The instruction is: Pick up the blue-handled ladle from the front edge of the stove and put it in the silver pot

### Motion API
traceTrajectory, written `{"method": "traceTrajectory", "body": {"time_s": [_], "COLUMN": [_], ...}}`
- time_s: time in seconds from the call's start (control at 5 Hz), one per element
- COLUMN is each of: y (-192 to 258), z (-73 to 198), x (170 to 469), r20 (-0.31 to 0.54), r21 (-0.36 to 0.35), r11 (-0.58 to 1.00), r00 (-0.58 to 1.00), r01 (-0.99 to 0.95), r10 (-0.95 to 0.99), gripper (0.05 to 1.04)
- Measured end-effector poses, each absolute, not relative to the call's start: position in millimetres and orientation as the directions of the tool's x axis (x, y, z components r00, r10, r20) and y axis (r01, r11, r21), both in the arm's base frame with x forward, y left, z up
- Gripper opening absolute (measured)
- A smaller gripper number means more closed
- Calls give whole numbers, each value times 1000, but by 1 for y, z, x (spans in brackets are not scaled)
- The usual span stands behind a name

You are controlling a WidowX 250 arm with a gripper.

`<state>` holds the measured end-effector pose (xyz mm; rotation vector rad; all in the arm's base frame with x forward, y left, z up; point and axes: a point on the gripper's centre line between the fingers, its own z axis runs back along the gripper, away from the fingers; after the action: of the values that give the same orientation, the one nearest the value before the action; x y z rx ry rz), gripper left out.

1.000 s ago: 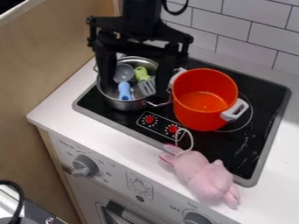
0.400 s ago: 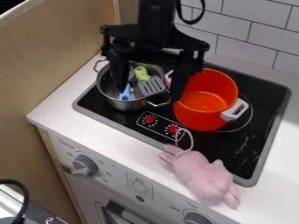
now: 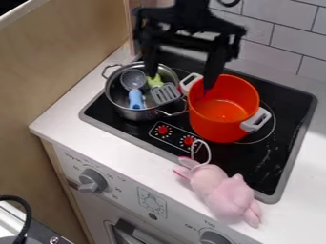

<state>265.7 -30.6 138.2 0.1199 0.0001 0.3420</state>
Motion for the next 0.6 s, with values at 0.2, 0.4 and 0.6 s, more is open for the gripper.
{"method": "traceTrajectory", "body": {"time_s": [0.2, 0.4, 0.6], "y": [-28, -23, -14], "z": [138, 140, 142], "x": [277, 284, 286], "r20": [20, 12, 9], "r21": [122, 111, 99], "r11": [936, 938, 944], "r00": [944, 944, 949], "r01": [-329, -328, -315], "r10": [330, 328, 316], "gripper": [999, 999, 999]}}
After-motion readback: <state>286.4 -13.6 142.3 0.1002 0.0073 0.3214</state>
